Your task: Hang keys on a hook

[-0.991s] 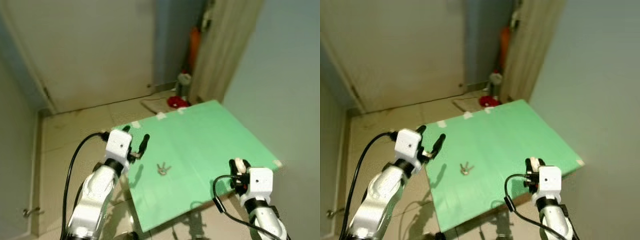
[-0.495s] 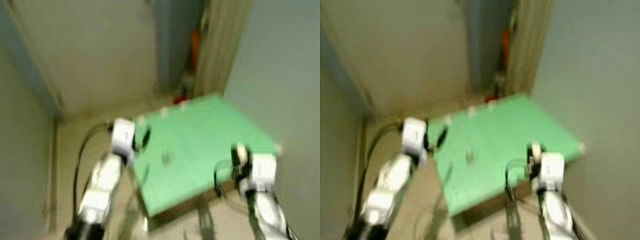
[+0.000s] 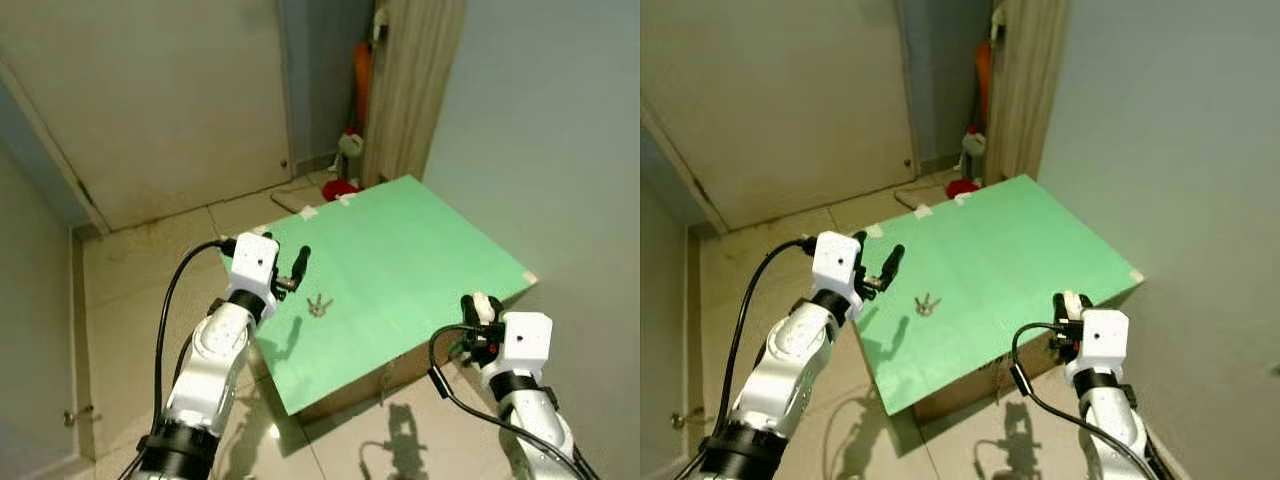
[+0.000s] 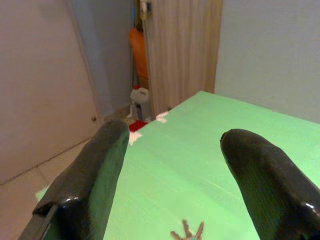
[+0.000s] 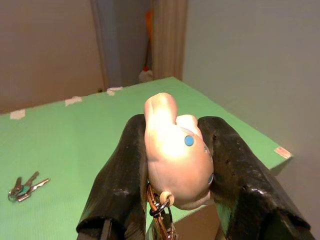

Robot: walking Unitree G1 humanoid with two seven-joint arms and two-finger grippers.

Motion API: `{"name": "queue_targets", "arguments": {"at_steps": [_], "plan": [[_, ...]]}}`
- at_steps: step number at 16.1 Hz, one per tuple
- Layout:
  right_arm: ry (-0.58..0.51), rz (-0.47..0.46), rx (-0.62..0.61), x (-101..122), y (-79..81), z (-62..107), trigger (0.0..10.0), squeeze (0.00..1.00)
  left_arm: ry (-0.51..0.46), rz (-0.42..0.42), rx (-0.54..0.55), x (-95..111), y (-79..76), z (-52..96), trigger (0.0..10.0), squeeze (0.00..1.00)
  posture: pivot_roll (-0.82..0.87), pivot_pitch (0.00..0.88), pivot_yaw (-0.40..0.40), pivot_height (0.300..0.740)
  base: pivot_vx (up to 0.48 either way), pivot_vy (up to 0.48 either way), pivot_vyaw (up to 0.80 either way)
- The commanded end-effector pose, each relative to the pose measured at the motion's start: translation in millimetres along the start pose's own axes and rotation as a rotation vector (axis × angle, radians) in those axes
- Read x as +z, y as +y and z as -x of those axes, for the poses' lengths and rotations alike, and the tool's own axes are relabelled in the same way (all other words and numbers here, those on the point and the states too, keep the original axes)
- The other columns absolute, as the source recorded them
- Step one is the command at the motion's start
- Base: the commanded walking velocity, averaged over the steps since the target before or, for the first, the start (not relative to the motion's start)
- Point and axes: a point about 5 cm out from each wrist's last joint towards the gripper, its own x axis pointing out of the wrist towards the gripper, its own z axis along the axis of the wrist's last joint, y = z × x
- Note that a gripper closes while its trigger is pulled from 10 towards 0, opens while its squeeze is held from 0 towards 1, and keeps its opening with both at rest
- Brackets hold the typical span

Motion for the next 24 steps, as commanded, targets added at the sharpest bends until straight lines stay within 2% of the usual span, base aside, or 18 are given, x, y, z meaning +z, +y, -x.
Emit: {"name": "queue_targets", "arguments": {"at_steps": [1,7,16,24], "plan": [[-0.015,-0.007,0.014,6.5,0.1,-5.5,0.0,0.00,-0.003,-0.009,0.007,-0.3,-1.4,0.3,10.0,0.00,-0.15,0.000,0.013,0.740,0.000,0.000,0.00],[-0.006,-0.021,0.034,5.9,6.0,-12.2,0.0,0.00,-0.021,-0.020,0.021,3.3,-0.4,-3.9,10.0,0.00,-0.14,0.000,0.011,0.740,0.000,0.000,0.00],[0.013,-0.016,0.043,-0.4,4.3,-14.7,0.0,0.00,-0.034,-0.015,0.023,3.9,-1.4,-8.1,10.0,0.00,-0.14,0.000,0.013,0.740,0.000,0.000,0.00],[0.029,-0.029,0.025,-7.7,2.1,-13.2,0.0,0.00,-0.034,-0.026,0.019,3.9,-1.6,-11.4,10.0,0.00,-0.14,0.000,0.022,0.740,-0.276,0.000,0.00]]}}
